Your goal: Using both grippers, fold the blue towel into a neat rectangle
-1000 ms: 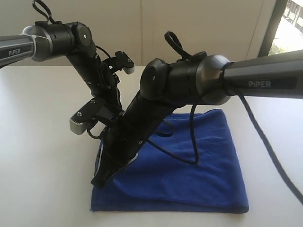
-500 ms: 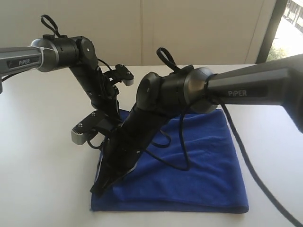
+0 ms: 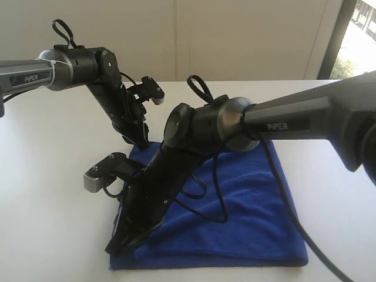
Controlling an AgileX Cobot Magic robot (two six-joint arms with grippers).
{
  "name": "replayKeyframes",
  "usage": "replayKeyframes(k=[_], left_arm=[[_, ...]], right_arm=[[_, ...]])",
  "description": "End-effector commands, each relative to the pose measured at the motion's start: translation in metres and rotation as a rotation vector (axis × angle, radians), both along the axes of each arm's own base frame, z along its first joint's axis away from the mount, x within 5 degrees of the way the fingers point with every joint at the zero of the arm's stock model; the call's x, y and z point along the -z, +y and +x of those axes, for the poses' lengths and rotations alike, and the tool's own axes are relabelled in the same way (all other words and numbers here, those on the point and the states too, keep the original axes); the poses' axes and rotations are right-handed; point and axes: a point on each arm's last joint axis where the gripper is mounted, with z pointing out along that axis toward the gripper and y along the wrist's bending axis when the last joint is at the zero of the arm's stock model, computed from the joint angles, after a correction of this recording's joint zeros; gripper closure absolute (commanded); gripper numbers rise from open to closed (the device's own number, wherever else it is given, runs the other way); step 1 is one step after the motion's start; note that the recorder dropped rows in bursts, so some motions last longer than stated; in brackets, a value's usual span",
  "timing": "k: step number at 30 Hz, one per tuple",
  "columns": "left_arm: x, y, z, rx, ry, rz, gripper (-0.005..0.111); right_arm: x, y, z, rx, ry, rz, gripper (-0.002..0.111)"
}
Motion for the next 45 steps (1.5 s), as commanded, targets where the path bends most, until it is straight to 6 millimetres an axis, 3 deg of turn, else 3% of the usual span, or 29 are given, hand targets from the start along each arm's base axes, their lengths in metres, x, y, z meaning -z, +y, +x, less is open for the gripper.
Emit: replayKeyframes(k=[1,5,7,12,17,23,25,32,38,45], left_arm=[[0.001,0.003,0.0,-0.019,0.008,0.011,0.066],[-0.001,0.003,0.0,-0.022,0.006,0.01,0.066],[-0.003,0.003,0.0,-0.021,0.002,0.008,0.066],[-0.019,0.002,0.004,-0.031,-0.07,-0.021,0.066],[-0.043,0.002,0.002,-0.095,-0.079,-0.067,0.067],[-0.051,-0.011,-0.019,-0.085,0.158,-0.22,0.067],[-0.046,-0.012,-0.025,-0.048,0.205,-0.221,0.071],[-0.032,-0.011,-0.027,-0.001,0.191,-0.205,0.106],[-0.012,-0.011,-0.027,-0.001,0.215,-0.19,0.107],[0.003,-0.011,-0.022,-0.016,0.206,-0.179,0.107]], right_arm=[[-0.001,0.002,0.001,0.003,-0.006,0.019,0.082],[-0.002,0.002,0.001,0.005,-0.012,0.022,0.054],[-0.009,0.001,0.001,-0.007,-0.032,0.021,0.048],[-0.043,-0.005,0.01,-0.033,-0.165,0.02,0.047],[-0.082,-0.023,0.022,0.051,-0.316,-0.079,0.047],[-0.102,-0.047,0.019,0.124,-0.353,-0.263,0.047],[-0.102,-0.046,0.012,0.107,-0.287,-0.256,0.048],[-0.083,-0.021,-0.013,-0.045,-0.207,-0.124,0.056],[-0.056,-0.003,-0.021,-0.123,-0.254,-0.121,0.056],[-0.043,0.01,-0.018,-0.107,-0.306,-0.107,0.056]])
